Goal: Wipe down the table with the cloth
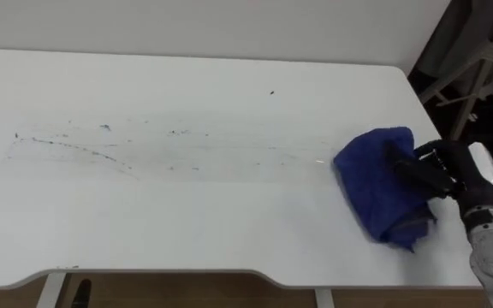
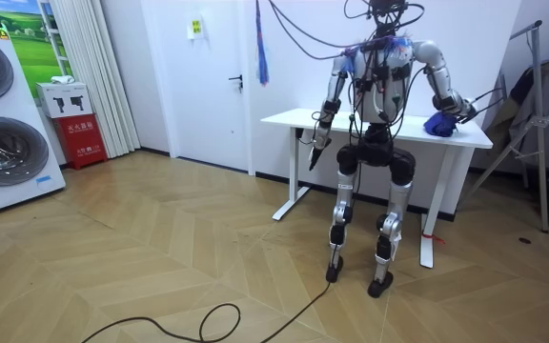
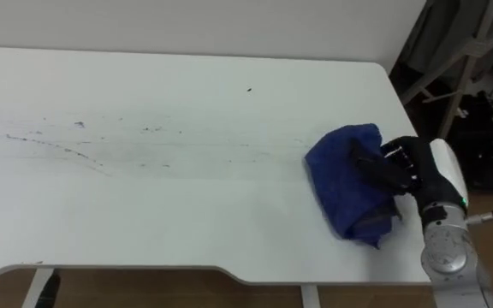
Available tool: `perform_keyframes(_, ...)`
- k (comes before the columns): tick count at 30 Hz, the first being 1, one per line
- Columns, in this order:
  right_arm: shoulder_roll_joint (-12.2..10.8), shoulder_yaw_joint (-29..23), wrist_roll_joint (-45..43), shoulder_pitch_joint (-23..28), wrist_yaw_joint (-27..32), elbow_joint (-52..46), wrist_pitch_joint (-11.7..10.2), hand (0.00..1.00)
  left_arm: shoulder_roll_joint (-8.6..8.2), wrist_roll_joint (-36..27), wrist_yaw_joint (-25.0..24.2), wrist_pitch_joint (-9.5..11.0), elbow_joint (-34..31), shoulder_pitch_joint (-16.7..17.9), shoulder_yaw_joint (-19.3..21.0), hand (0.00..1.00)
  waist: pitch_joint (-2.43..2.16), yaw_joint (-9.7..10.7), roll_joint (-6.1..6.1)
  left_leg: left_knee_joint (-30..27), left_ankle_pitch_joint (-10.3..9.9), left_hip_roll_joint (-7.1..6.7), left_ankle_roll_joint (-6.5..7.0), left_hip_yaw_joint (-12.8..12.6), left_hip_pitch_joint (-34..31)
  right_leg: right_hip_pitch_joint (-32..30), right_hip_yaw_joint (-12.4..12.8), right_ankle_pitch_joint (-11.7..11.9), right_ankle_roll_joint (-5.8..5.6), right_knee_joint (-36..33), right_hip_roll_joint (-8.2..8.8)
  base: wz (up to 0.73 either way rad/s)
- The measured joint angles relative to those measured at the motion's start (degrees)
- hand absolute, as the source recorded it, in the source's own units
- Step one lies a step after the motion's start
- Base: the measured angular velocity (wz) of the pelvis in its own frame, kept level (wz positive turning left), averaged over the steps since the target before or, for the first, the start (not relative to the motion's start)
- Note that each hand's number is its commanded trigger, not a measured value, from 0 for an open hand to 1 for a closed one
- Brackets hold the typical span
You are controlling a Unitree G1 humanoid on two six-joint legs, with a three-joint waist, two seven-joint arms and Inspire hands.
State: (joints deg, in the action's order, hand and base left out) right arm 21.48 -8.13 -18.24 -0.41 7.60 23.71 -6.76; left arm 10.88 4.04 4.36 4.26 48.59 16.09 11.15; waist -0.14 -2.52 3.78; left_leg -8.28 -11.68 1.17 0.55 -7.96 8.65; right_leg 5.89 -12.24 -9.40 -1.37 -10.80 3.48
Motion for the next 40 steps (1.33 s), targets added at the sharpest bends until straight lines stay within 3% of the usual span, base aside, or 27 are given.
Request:
perform_keyframes(7,0.22,-5.07,1.47,0.67,3.38,0.33,-0.86,0.00,0.01,-0.01,0.00,0.03,0.41,0.45,0.25,0.00,0.06,1.35,0.43,0.01,-0.02,0.08,-0.02,-0.21,0.08,-0.04,0.06,0.00,0.00,0.16,-0.07,0.00)
perform_keyframes(14,0.71,-12.01,9.77,1.45,7.30,6.31,-0.89,0.00,0.00,0.04,0.51,0.00,1.73,1.17,3.26,0.00,0.04,2.80,0.76,0.04,-0.12,0.11,-0.06,-0.74,-0.78,-0.88,0.84,0.00,0.00,-0.09,-0.21,-0.04)
perform_keyframes(19,1.82,-19.25,18.68,2.08,12.77,16.69,-0.87,0.00,0.02,0.27,1.45,-0.05,1.96,1.79,7.64,0.00,-0.37,4.92,1.49,0.00,-0.34,0.20,-0.11,-0.81,-0.95,-1.10,1.05,0.00,0.00,-0.08,-0.36,-0.02)
perform_keyframes(24,2.98,-22.53,25.82,3.83,14.66,31.95,-0.01,0.00,0.02,0.60,1.60,-0.17,2.07,2.76,8.64,0.00,-0.25,5.73,1.83,0.03,-0.66,0.21,-0.06,-0.82,-0.26,-0.30,1.02,-0.02,-0.01,0.03,-0.42,0.00)
perform_keyframes(27,2.72,-22.43,28.67,6.55,14.67,40.05,1.33,0.00,-0.03,0.79,1.78,-0.33,2.69,2.60,8.88,0.00,-0.11,5.61,1.91,-0.03,-0.97,0.25,-0.06,-0.75,-0.25,-0.34,1.10,-0.04,-0.04,-0.01,-0.47,-0.02)
perform_keyframes(29,2.05,-21.74,30.27,8.56,14.34,43.20,2.22,0.00,-0.04,0.67,1.80,-0.71,3.05,2.89,8.58,0.00,-0.23,5.60,1.17,-0.20,-1.15,0.27,-0.04,-0.65,-0.32,-0.21,1.07,-0.04,-0.04,0.03,-0.46,0.00)
perform_keyframes(32,-1.10,-18.74,30.41,11.10,12.56,46.62,3.96,0.00,-0.04,0.87,1.82,-1.93,3.91,3.24,7.22,0.00,-0.13,5.59,0.84,-0.43,-1.38,0.35,-0.08,-0.65,-0.32,0.03,0.89,-0.04,-0.05,0.09,-0.46,0.00)
perform_keyframes(35,-4.93,-11.92,26.72,12.44,9.85,49.03,5.89,0.00,-0.41,5.06,2.41,-2.51,5.98,3.03,4.85,0.00,-0.08,5.06,0.19,-0.59,-1.41,0.28,-0.04,-0.69,-0.18,0.15,1.02,-0.04,-0.05,0.15,-0.43,0.00)
perform_keyframes(38,-8.08,-5.06,20.26,12.38,7.82,50.79,7.90,0.00,-0.87,8.12,4.03,-3.63,10.45,2.35,2.19,0.00,0.06,4.30,-1.13,-1.33,-1.88,0.31,0.04,-0.61,0.19,0.58,0.98,-0.07,-0.10,0.24,-0.44,0.00)
perform_keyframes(40,-9.75,-1.05,15.97,11.37,6.86,50.69,9.37,0.00,-1.65,9.70,4.73,-4.75,11.66,2.17,0.65,0.00,-0.10,3.52,-2.41,-1.37,-1.97,0.17,0.09,-0.51,0.20,0.67,0.88,-0.22,-0.34,0.31,-0.26,0.00)
